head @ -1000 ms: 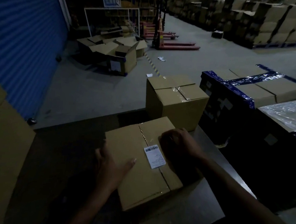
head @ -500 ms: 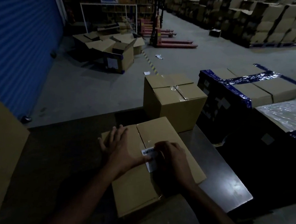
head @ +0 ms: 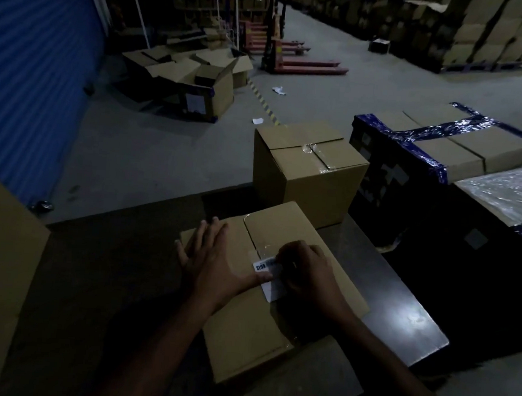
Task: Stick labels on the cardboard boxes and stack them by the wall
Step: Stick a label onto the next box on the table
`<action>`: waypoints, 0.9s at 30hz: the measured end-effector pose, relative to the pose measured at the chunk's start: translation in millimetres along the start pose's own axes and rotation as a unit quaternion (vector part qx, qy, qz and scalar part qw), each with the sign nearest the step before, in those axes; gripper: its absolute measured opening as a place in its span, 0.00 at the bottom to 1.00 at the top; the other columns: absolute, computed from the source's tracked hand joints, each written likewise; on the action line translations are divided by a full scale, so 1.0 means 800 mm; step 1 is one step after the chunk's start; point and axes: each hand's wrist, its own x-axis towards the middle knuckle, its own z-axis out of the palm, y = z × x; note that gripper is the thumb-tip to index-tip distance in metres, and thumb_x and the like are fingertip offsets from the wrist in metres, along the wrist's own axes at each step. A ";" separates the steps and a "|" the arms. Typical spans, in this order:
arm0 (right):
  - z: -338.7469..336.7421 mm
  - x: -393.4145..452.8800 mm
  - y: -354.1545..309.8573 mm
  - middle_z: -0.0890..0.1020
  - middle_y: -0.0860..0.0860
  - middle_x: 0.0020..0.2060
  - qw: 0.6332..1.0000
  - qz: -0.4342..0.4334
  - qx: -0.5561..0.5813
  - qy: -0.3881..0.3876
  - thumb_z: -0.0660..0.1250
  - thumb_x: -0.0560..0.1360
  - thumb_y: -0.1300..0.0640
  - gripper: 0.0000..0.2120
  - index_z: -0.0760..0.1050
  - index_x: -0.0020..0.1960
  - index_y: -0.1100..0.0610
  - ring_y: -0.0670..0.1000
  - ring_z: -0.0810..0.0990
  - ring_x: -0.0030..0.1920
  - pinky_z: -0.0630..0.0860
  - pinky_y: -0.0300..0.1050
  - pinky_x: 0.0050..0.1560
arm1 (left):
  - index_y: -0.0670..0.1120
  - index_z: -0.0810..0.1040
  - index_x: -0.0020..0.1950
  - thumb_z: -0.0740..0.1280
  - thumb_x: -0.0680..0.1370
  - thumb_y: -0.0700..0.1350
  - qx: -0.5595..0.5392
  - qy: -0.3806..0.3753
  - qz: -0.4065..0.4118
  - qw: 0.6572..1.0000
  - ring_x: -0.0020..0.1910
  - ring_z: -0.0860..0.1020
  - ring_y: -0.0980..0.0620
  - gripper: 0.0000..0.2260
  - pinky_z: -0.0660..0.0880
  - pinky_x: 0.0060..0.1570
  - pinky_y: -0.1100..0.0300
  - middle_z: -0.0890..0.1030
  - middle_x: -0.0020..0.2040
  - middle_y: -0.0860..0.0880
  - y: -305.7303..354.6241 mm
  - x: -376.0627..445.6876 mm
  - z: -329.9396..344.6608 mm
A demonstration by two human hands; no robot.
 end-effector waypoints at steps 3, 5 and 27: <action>0.003 -0.001 -0.002 0.75 0.39 0.56 1.000 0.012 -0.016 -0.006 0.70 0.73 0.50 0.16 0.70 0.58 0.43 0.44 0.68 0.60 0.65 0.42 0.54 | 0.54 0.46 0.82 0.51 0.52 0.86 0.003 -0.002 0.002 1.000 0.80 0.38 0.52 0.65 0.39 0.75 0.35 0.42 0.82 0.53 -0.003 0.000 0.001; -0.001 0.000 -0.003 0.74 0.34 0.51 1.000 0.001 -0.002 -0.007 0.71 0.73 0.51 0.14 0.71 0.55 0.43 0.43 0.70 0.57 0.70 0.47 0.56 | 0.54 0.46 0.82 0.52 0.52 0.86 0.007 0.000 0.004 1.000 0.80 0.38 0.52 0.64 0.39 0.75 0.35 0.42 0.82 0.53 -0.003 -0.001 0.001; 0.006 -0.022 -0.023 0.77 0.36 0.44 0.989 -0.030 -0.130 0.065 0.65 0.72 0.38 0.09 0.72 0.48 0.41 0.37 0.69 0.44 0.64 0.33 0.41 | 0.52 0.43 0.82 0.55 0.53 0.87 0.068 -0.013 0.004 0.998 0.78 0.54 0.44 0.66 0.50 0.75 0.41 0.53 0.81 0.46 -0.003 0.020 -0.015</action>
